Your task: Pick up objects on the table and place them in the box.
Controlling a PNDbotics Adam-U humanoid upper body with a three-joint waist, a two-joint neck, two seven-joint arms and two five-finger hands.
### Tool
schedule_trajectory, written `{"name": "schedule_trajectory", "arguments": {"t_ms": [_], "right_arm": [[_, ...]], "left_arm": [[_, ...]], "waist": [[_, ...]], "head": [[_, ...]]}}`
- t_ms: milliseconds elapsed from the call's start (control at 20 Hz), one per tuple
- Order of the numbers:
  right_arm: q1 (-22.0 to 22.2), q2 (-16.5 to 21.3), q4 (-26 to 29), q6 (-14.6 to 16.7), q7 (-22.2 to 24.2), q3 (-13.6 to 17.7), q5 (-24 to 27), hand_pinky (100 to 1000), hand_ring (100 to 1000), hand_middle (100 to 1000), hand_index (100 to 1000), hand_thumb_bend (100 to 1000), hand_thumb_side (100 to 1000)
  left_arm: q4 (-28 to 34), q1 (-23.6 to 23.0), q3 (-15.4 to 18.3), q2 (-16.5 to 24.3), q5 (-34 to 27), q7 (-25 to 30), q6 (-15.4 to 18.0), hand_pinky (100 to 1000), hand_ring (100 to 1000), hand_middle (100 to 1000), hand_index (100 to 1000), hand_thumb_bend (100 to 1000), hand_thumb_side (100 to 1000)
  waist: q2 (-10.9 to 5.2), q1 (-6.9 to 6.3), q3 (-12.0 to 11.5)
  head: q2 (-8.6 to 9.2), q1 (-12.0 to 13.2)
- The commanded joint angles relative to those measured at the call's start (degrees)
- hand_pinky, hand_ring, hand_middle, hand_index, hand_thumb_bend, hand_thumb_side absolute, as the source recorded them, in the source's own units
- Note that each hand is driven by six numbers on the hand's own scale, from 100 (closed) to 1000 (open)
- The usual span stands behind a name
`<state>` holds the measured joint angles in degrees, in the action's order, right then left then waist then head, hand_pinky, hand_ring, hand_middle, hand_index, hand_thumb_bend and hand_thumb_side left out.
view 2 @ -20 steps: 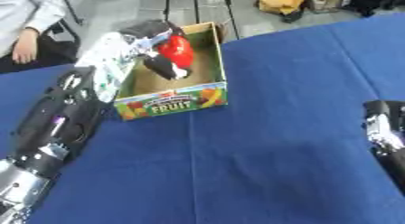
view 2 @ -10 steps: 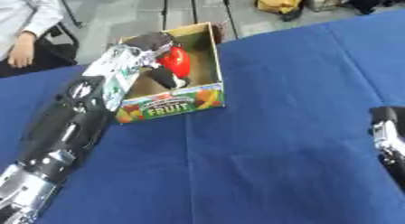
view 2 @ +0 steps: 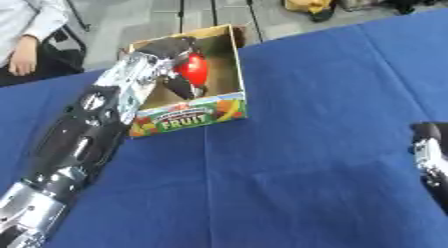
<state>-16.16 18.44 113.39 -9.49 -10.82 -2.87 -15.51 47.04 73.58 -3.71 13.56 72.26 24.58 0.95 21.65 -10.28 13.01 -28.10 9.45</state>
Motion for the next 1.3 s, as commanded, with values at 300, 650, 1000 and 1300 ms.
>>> {"name": "schedule_trajectory", "arguments": {"t_ms": [300, 650, 1000, 1300], "right_arm": [[-0.3, 0.9, 1.2, -0.1, -0.1, 0.0, 0.3, 767, 574, 456, 684, 100, 737], [0.2, 0.6, 1.2, -0.4, -0.5, 0.3, 0.3, 767, 573, 455, 684, 100, 738], [1.0, 0.3, 1.2, -0.7, -1.8, 1.3, -0.2, 766, 573, 456, 685, 100, 741], [1.1, -0.8, 1.2, -0.8, -2.8, 2.0, -0.4, 766, 575, 458, 686, 100, 743]], "left_arm": [[1.2, 1.5, 1.1, 1.7, 3.8, 1.9, 1.4, 1000, 1000, 1000, 984, 495, 559], [8.6, 0.8, 1.9, 3.7, 2.0, -5.5, -0.9, 931, 946, 932, 957, 430, 597], [30.0, -3.1, 1.8, 9.2, -10.2, -18.3, -7.2, 725, 838, 860, 951, 381, 556], [46.3, -10.5, 3.6, 6.0, -25.4, -18.3, -10.3, 634, 777, 809, 955, 302, 657]], "waist": [[-1.34, 0.62, -0.2], [-2.02, 1.38, -1.4], [-3.17, 2.74, -4.3], [-3.50, 5.09, -8.1]], "head": [[-0.47, 0.1], [-1.46, -0.5], [-3.81, -1.8], [-5.62, -3.6]]}}
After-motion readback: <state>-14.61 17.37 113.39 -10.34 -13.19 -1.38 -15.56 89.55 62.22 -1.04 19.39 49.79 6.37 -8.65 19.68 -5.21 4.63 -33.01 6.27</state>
